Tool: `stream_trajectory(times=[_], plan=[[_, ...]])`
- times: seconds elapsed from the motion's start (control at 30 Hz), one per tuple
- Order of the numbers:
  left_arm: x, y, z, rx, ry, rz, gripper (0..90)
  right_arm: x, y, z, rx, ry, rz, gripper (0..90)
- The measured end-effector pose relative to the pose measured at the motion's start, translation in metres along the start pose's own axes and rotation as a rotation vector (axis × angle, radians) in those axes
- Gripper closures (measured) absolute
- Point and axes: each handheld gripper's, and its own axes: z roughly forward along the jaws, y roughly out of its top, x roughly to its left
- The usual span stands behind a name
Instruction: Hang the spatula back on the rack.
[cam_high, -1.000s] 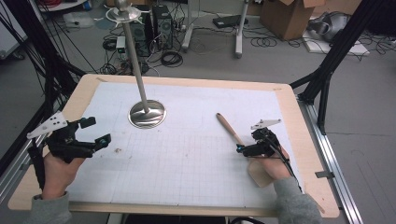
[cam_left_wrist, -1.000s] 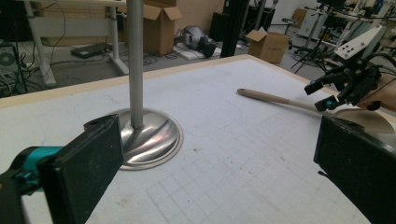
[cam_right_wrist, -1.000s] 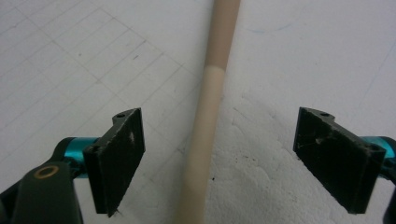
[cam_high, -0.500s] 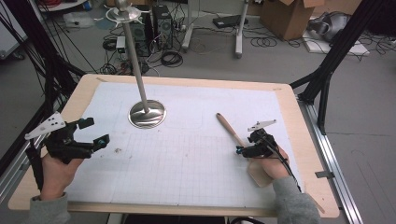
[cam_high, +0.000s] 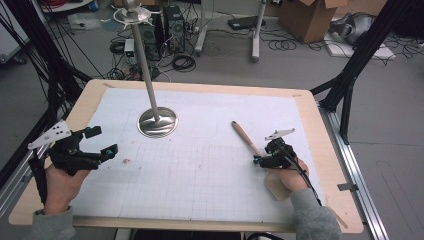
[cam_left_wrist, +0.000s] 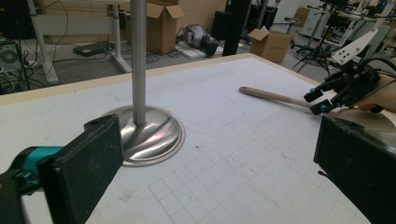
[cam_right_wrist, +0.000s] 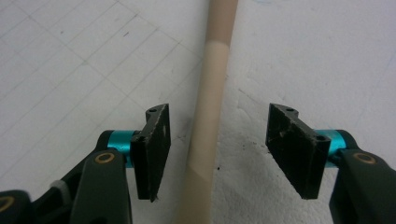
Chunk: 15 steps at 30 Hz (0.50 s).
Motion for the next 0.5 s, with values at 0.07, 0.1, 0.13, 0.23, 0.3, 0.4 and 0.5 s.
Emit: stream_trajectory(times=[0.07,0.1,0.13,0.23,0.3,0.4,0.5], plan=[[0.0003,-0.0001,-0.0001,0.000,0.000,0.001,2.0,0.0009,-0.0002,0.0012,0.010,0.001,-0.001,43.2],[0.0004,-0.0001,-0.0001,0.000,-0.001,0.001,2.0,0.0015,-0.0004,0.0031,0.020,0.002,-0.003,44.4],[0.0005,-0.0002,-0.0001,0.000,-0.001,0.001,2.0,0.0016,-0.0003,0.0030,0.020,0.002,-0.002,45.7],[0.0006,-0.0005,0.0001,0.002,0.000,-0.001,2.0,0.0017,-0.0004,0.0023,0.020,0.004,-0.001,48.9],[0.0006,-0.0005,0.0001,0.003,-0.002,0.000,2.0,0.0020,-0.0007,0.0015,0.024,0.006,0.006,52.5],[0.0005,-0.0004,-0.0002,0.002,0.001,-0.001,2.0,0.0022,-0.0011,0.0008,0.023,0.003,0.009,56.6],[0.0008,-0.0004,-0.0008,0.002,0.001,0.001,2.0,0.0020,-0.0012,0.0002,0.027,0.003,0.011,61.1]])
